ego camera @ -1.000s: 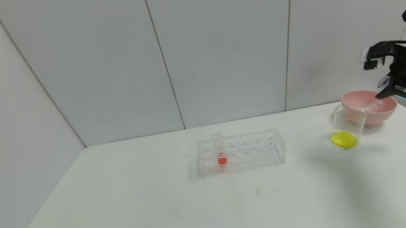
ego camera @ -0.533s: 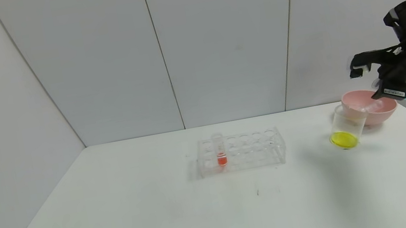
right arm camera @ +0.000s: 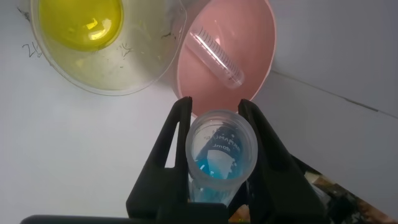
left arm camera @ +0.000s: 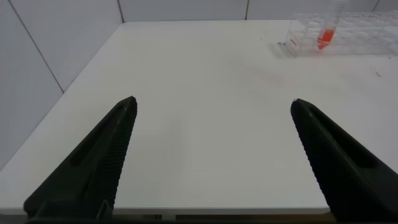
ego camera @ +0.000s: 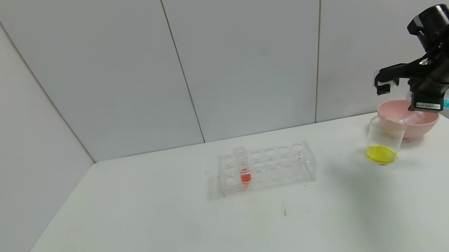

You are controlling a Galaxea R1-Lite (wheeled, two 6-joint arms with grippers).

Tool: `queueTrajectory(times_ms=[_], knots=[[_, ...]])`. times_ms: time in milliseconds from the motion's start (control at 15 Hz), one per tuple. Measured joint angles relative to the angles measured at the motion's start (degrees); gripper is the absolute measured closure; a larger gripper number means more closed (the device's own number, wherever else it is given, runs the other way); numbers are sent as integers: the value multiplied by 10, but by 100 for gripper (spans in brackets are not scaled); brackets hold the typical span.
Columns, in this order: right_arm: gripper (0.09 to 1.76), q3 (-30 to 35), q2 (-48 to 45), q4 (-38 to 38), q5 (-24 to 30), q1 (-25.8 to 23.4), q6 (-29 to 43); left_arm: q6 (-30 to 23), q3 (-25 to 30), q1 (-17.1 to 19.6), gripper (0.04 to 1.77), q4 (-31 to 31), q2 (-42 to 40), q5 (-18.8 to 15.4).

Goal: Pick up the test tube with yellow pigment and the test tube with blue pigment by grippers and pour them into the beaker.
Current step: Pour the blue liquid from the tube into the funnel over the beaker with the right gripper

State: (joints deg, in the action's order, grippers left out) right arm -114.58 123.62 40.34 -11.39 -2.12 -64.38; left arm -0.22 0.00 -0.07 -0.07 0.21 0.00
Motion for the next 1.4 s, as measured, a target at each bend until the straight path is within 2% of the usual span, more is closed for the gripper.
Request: queueTrajectory(times_ms=[400, 1133, 1400], knots=[[127, 0, 7, 2, -66, 22, -24, 0, 0, 0, 5, 0, 0, 0], [127, 0, 14, 35, -120, 40, -49, 0, 0, 0, 5, 0, 0, 0], [127, 0, 16, 41, -156, 44, -62, 0, 0, 0, 5, 0, 0, 0]])
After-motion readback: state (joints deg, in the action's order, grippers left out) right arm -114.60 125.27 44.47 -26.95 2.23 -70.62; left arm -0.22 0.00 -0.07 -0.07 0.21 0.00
